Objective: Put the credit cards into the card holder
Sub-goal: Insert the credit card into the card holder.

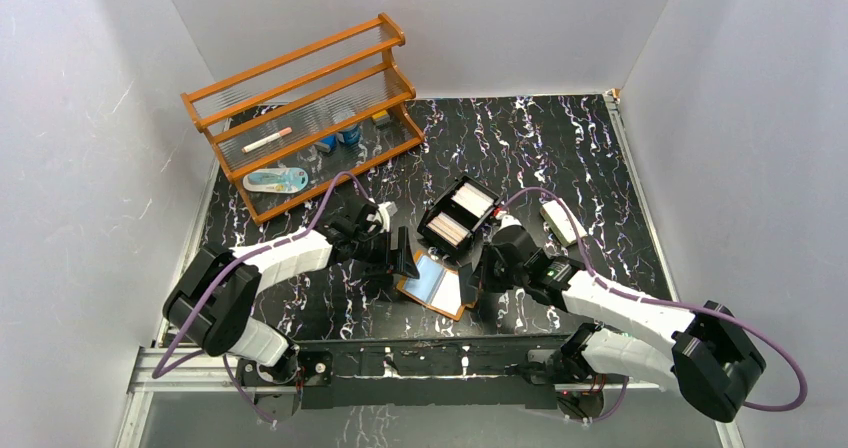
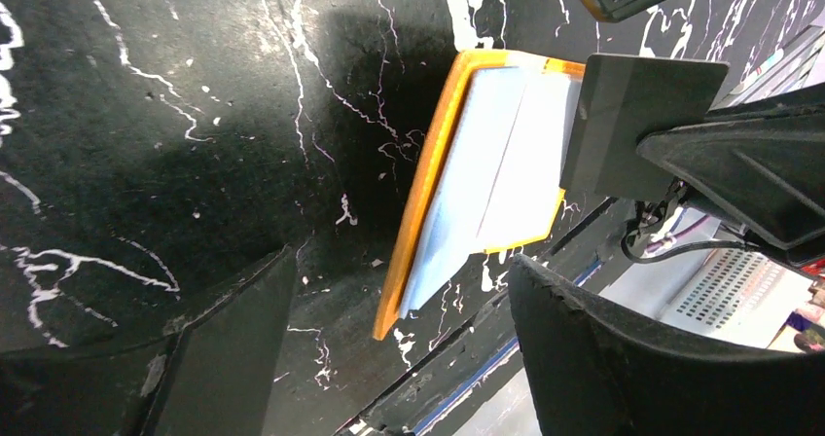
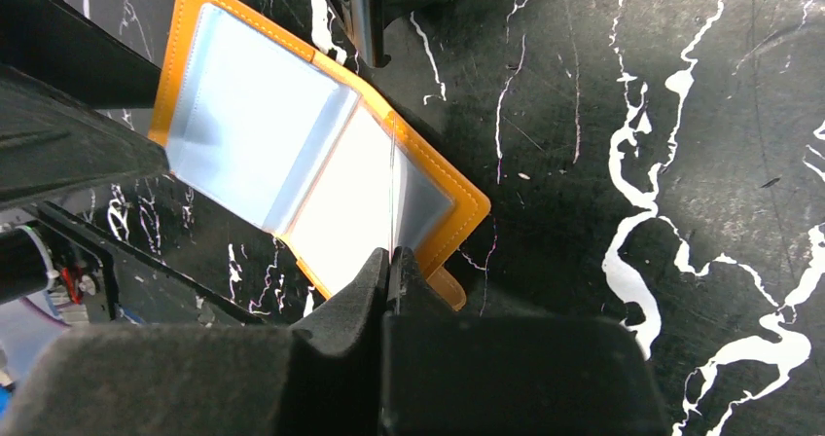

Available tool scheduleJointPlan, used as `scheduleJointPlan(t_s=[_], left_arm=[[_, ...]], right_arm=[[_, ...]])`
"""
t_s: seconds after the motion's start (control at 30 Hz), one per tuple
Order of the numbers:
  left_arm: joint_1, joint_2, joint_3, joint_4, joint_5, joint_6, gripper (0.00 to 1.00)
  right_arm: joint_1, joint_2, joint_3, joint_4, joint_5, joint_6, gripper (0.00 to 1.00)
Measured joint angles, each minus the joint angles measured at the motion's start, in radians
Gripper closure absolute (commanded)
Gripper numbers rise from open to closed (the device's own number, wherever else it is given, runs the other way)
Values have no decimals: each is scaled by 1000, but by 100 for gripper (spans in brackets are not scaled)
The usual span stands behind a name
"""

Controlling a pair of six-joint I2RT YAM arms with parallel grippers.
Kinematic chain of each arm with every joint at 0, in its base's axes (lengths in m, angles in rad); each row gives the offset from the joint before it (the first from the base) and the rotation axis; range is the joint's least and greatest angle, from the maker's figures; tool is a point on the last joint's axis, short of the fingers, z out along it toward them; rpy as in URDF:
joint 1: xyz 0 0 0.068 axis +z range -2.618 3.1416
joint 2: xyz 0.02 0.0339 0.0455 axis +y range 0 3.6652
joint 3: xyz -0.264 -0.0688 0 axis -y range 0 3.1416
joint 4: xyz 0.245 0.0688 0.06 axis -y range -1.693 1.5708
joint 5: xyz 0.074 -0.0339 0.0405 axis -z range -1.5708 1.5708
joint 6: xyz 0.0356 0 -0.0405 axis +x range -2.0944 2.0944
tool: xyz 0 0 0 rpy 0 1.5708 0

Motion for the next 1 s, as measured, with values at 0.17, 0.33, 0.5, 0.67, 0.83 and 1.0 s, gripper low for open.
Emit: scheduleJointPlan(t_s=[0.17,0.33,0.5,0.67,0.83,1.0], left_arm=[[-19,23,-2,33,21,-10,31],[-24,24,-2,69,37,-21,61],[-26,25,-20,90,40,-35,88],[-47,-23,-92,103,23,-97,100],[-93,-152,-201,148,-26,-205,100],[-133,-219,-271,195,-89,-299,100]], right_arm=[[-39,-16,-23,35,-56,-11,100],[-55,-16,-36,66,-97,-13,100],[-60,-33,-71,101,-128,15,100],[-60,-60,-111,168,-163,98,100],[-60,-113,-198,257,-166,194,100],[-56,-91,-234,333,-171,259,100]])
